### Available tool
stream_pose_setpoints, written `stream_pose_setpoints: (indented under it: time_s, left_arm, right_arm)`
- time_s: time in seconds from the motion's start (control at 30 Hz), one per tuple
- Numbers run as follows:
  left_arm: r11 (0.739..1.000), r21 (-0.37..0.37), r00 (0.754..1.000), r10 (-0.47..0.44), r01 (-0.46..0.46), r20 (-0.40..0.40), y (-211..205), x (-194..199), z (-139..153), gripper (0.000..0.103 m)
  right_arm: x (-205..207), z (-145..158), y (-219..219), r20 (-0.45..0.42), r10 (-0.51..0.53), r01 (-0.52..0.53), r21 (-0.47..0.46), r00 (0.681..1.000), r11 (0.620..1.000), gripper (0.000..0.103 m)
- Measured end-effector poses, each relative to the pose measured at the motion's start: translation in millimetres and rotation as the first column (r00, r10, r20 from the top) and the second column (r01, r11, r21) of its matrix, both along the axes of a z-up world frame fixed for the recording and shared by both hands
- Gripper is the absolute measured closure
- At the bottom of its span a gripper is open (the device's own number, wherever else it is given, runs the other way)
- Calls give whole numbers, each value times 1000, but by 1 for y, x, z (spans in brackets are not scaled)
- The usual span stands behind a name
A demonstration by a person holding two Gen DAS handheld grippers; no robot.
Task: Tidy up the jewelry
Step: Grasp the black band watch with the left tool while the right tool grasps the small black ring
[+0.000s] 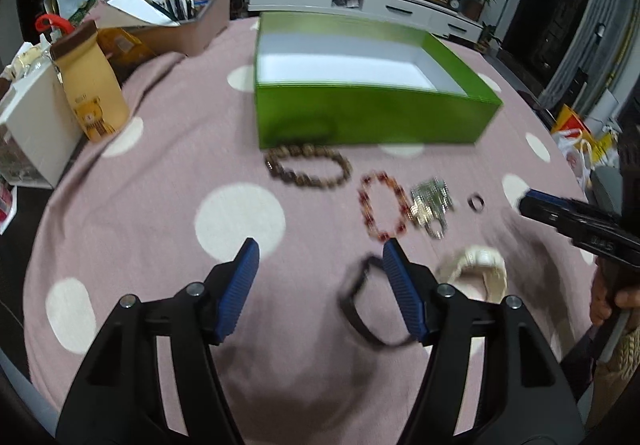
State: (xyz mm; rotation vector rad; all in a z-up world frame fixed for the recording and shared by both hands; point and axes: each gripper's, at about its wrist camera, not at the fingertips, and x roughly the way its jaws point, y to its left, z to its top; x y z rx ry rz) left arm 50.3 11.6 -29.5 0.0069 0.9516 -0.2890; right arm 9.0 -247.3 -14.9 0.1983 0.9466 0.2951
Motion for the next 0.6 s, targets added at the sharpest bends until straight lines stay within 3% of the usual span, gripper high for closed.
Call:
stream_pose_setpoints:
  time_s: [0.3,0.6]
  left_arm:
    - [999,20,999,-31,31,-37,-12,-10,-26,38]
    - [997,45,997,-64,66,-48,-25,-7,-37,66]
  right_arm:
    - [5,-21,22,15,44,-41,-121,999,992,66]
    - [19,-28,35,32,74,-67,-187,997,980,66]
